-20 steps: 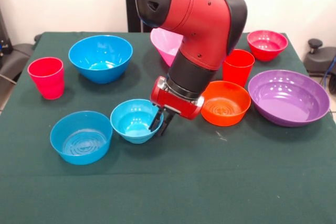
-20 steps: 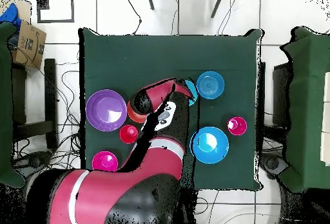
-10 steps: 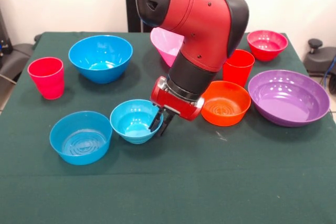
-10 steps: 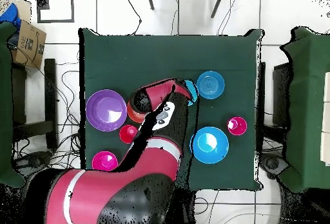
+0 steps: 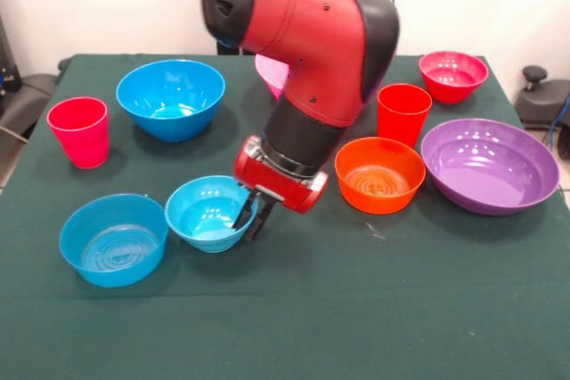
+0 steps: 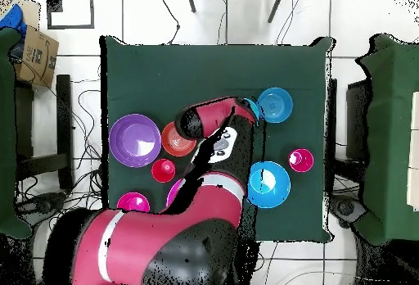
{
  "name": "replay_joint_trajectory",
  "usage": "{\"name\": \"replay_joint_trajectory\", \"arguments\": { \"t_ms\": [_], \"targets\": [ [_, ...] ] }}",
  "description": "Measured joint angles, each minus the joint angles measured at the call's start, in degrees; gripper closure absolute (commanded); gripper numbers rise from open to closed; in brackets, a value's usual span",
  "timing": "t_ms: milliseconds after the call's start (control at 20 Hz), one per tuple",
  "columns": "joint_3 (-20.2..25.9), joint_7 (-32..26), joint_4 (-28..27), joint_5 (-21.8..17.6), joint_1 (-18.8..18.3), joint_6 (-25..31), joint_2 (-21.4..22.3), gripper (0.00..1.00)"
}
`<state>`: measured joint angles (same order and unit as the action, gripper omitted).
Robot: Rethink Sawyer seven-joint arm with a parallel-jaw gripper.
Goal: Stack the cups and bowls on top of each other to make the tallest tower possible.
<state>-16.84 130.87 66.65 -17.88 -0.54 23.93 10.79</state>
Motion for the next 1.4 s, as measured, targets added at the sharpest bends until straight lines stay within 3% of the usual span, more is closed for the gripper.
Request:
{"name": "replay_joint_trajectory", "arguments": {
  "t_ms": [450,1400],
  "targets": [
    [0.89,0.0,-1.89,0.01,-3.52,-2.85,-0.41,1.0],
    [0.55,-0.01,-1.9,0.04,-2.81,-2.83,-0.95,1.0]
  ]
}}
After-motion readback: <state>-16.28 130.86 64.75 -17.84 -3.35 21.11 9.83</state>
